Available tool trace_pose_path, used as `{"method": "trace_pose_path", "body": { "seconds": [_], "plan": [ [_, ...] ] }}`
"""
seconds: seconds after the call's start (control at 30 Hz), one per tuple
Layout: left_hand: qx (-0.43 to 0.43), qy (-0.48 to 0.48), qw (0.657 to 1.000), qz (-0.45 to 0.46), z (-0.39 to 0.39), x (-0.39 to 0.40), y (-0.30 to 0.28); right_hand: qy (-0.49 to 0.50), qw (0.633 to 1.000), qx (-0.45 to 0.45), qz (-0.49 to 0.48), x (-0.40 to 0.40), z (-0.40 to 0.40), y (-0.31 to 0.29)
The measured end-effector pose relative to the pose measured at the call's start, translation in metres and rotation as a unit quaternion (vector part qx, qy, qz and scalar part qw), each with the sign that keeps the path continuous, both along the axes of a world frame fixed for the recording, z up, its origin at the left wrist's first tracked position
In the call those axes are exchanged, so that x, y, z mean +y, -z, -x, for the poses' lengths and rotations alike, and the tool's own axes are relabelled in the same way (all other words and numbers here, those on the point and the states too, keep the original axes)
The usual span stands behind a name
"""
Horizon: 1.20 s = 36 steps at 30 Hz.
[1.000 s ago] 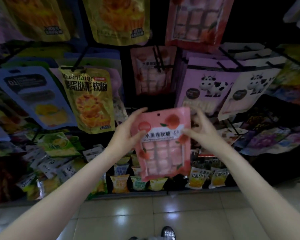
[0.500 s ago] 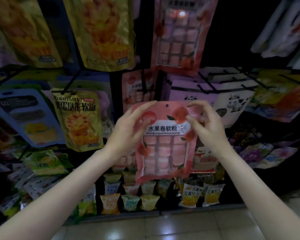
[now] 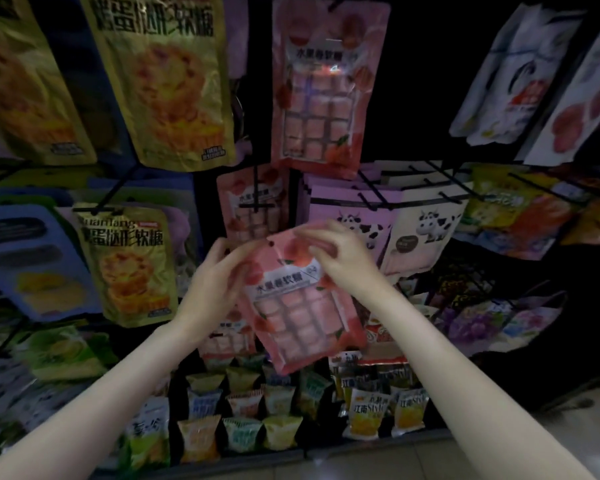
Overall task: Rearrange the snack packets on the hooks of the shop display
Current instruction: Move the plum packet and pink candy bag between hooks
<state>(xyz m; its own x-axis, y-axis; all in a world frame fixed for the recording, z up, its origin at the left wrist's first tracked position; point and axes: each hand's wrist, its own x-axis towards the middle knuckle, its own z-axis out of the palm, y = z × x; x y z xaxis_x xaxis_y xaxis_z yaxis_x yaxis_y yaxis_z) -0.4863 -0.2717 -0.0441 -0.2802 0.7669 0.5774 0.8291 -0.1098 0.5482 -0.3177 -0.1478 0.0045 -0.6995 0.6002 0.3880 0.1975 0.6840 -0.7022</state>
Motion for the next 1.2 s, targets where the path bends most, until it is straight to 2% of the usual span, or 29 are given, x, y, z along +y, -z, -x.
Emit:
{"method": "trace_pose_path", "body": {
  "seconds": [0.17, 0.27, 0.33, 0.4, 0.5, 0.6, 0.7, 0.8, 0.87, 0.9, 0.97, 1.03, 1.07, 1.13, 1.2],
  "plan": [
    [0.075, -0.117, 0.99, 0.017, 0.022, 0.006, -0.019, 0.006, 0.997, 0.07, -0.042, 0.004, 0.047, 0.001],
    [0.134, -0.181, 0.971, 0.074, 0.029, 0.023, -0.028, 0.035, 0.996, 0.081, -0.026, 0.012, 0.061, 0.006],
    [0.145, -0.192, 0.967, 0.087, 0.027, 0.03, -0.029, 0.034, 0.997, 0.074, -0.011, 0.017, 0.065, 0.007],
    [0.173, -0.195, 0.964, 0.054, 0.026, 0.03, -0.028, 0.031, 0.996, 0.077, -0.013, 0.02, 0.066, 0.008],
    [0.255, -0.18, 0.95, 0.012, 0.029, 0.027, -0.02, 0.049, 0.996, 0.073, -0.03, 0.025, 0.061, 0.011],
    [0.322, -0.148, 0.934, 0.047, 0.033, 0.029, -0.01, 0.05, 0.996, 0.08, -0.001, 0.024, 0.057, 0.011],
    [0.286, -0.132, 0.944, 0.102, 0.037, 0.035, -0.002, 0.074, 0.995, 0.07, -0.003, 0.022, 0.065, 0.01],
    [0.218, -0.11, 0.962, 0.12, 0.039, 0.039, -0.005, 0.084, 0.996, -0.025, -0.013, 0.026, 0.07, 0.003],
    [0.167, -0.102, 0.976, 0.092, 0.042, 0.04, -0.014, 0.08, 0.995, -0.066, -0.005, 0.029, 0.067, -0.009],
    [0.124, -0.098, 0.985, 0.071, 0.042, 0.04, -0.022, 0.086, 0.994, -0.059, -0.014, 0.03, 0.065, -0.017],
    [-0.019, -0.085, 0.996, 0.029, 0.037, 0.039, -0.042, 0.106, 0.993, -0.003, -0.052, 0.034, 0.059, -0.038],
    [-0.138, -0.075, 0.988, 0.007, 0.026, 0.038, -0.063, 0.147, 0.981, 0.072, -0.104, 0.045, 0.054, -0.061],
    [-0.147, -0.07, 0.987, 0.003, 0.02, 0.038, -0.072, 0.174, 0.972, 0.102, -0.12, 0.054, 0.052, -0.072],
    [-0.112, -0.044, 0.993, 0.012, 0.008, 0.04, -0.087, 0.236, 0.958, 0.112, -0.116, 0.077, 0.052, -0.093],
    [-0.054, -0.025, 0.997, 0.057, 0.002, 0.045, -0.098, 0.278, 0.955, 0.09, -0.045, 0.096, 0.054, -0.107]
  ]
}}
